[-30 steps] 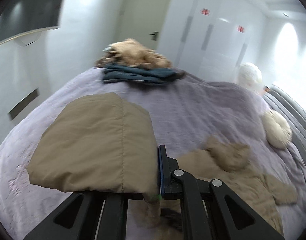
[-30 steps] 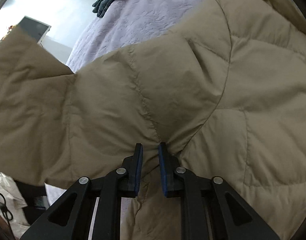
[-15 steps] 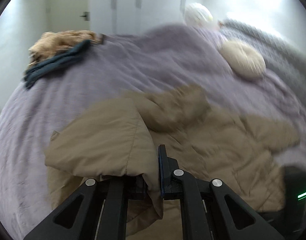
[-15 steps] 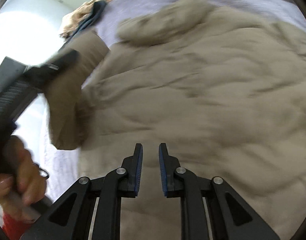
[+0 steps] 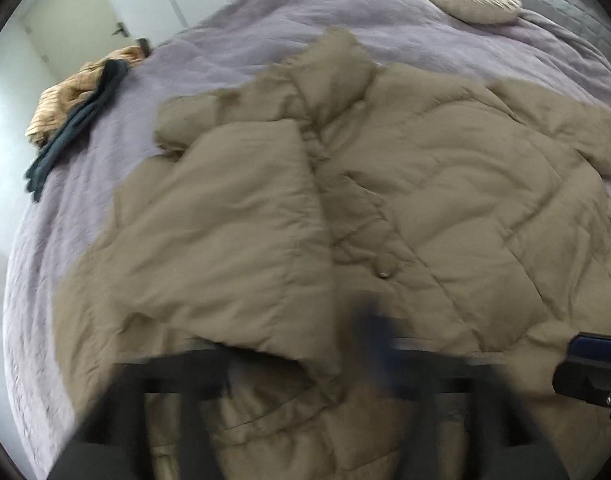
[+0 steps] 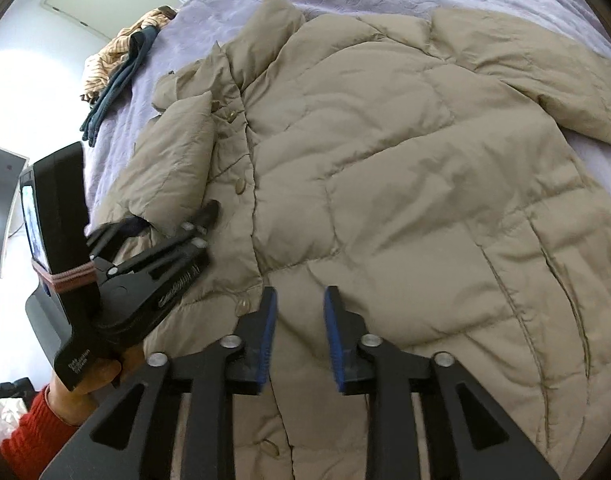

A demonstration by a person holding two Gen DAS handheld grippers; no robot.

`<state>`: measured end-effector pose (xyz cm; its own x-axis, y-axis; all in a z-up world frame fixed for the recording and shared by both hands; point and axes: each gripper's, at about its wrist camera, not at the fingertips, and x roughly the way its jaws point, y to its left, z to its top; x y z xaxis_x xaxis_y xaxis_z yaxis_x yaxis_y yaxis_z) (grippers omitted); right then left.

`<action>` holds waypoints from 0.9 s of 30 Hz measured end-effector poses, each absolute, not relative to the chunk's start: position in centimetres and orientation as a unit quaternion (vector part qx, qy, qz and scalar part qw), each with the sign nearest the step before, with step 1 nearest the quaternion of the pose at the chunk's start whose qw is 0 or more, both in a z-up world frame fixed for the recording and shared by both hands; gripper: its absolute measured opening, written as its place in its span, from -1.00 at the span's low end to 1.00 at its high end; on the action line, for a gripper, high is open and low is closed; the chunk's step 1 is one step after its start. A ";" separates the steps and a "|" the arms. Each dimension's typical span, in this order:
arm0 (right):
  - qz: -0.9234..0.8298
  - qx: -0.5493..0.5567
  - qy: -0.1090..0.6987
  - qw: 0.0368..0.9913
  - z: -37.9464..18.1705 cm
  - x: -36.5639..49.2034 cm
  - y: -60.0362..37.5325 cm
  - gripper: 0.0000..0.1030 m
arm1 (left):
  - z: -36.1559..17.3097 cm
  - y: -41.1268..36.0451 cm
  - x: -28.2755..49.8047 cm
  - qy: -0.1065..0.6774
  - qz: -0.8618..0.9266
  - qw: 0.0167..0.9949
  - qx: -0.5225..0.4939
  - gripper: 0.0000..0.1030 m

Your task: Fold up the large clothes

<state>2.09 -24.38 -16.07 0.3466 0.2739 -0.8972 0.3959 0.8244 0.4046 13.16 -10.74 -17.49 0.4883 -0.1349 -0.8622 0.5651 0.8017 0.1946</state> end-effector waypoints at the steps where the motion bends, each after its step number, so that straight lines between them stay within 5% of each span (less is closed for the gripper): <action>1: -0.039 0.292 0.570 0.767 -16.0 2.2 -24.3 -0.31 | -16.9 -10.5 12.8 0.450 -0.210 0.838 0.227 0.52; 5: -0.042 0.277 0.573 0.770 -15.2 1.3 -24.6 -0.17 | -15.2 -9.3 12.0 0.455 -0.215 0.838 0.211 0.52; 7: -0.046 0.267 0.570 0.775 -14.6 1.3 -24.5 0.20 | -13.7 -7.6 11.8 0.444 -0.214 0.849 0.188 0.52; 11: -0.024 0.221 0.555 0.802 -13.0 2.6 -22.9 0.55 | -11.5 -2.5 13.4 0.417 -0.164 0.881 0.150 0.52; 23: 0.015 -0.019 0.542 0.840 -13.6 12.4 -11.9 0.55 | -15.8 11.1 20.7 0.480 0.010 0.875 0.064 0.52; 27: -0.035 0.035 0.527 0.849 -13.3 13.3 -16.4 0.13 | -15.8 11.7 20.8 0.482 -0.024 0.875 0.031 0.52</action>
<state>13.34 -16.36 -13.25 0.4424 -0.0225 -0.8965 0.0963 0.9951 0.0226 20.75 11.73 -15.78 0.5337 -0.0129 -0.8455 0.0728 0.9969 0.0308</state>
